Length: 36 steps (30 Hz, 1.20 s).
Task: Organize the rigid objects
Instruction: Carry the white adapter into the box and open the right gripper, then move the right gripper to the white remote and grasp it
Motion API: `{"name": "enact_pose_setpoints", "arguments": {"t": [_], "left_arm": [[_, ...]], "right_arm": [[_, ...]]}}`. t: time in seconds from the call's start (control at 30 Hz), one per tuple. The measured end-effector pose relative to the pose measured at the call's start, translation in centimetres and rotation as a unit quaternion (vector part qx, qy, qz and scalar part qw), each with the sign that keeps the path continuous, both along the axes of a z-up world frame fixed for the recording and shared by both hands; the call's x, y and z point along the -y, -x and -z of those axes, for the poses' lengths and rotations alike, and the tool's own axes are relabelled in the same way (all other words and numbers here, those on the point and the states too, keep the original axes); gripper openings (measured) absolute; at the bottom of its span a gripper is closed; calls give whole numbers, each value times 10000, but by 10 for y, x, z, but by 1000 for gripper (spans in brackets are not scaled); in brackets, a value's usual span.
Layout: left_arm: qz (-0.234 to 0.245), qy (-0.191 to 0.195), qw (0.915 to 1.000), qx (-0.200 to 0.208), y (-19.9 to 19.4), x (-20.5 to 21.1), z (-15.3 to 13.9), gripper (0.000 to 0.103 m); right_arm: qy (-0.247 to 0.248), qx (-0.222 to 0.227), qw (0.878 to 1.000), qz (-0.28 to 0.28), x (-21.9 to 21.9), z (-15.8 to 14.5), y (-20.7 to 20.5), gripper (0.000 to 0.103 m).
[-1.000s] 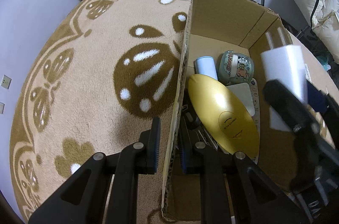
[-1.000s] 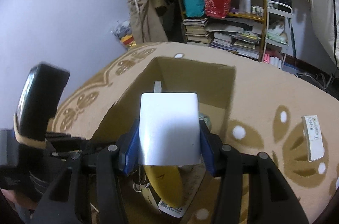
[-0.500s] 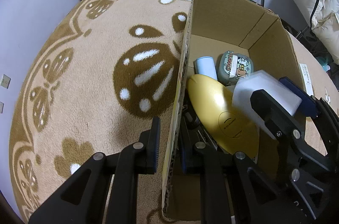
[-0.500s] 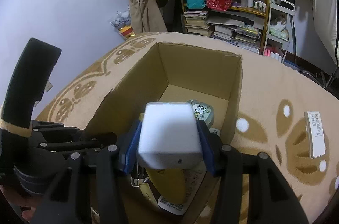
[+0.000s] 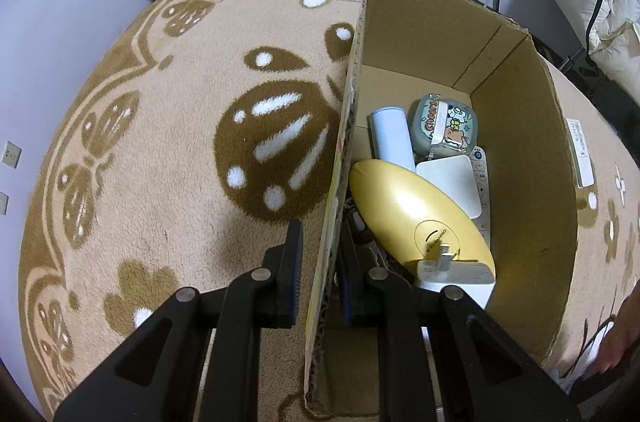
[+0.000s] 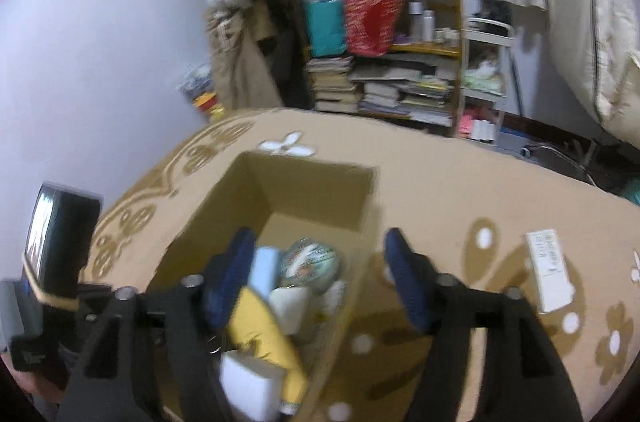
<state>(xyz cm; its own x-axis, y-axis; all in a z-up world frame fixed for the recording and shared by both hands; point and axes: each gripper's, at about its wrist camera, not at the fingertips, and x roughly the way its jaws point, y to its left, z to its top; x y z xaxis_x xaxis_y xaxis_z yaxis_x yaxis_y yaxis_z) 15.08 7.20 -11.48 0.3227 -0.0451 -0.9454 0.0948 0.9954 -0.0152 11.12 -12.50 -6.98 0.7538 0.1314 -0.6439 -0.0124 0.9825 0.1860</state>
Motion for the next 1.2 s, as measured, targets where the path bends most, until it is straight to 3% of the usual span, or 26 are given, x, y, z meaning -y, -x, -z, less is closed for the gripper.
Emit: {"name": "enact_pose_setpoints", "arguments": {"t": [0.23,0.5,0.63,0.93,1.2], "left_arm": [[1,-3,10000,1,0,0,0,16],[-4,-19,10000,1,0,-1,0,16],[0,-40,10000,23,0,-1,-1,16],[3,-62,10000,28,0,1,0,16],[-17,-72,10000,48,1,2,0,16]], "right_arm": [[86,-114,9965,828,66,0,-13,100],[580,-478,9870,1419,124,17,-28,100],[432,-628,9843,1592,146,32,-29,100],[752,-1058,9767,1710,176,77,-37,100],[787,-1648,9600,2121,204,116,-39,100]]}}
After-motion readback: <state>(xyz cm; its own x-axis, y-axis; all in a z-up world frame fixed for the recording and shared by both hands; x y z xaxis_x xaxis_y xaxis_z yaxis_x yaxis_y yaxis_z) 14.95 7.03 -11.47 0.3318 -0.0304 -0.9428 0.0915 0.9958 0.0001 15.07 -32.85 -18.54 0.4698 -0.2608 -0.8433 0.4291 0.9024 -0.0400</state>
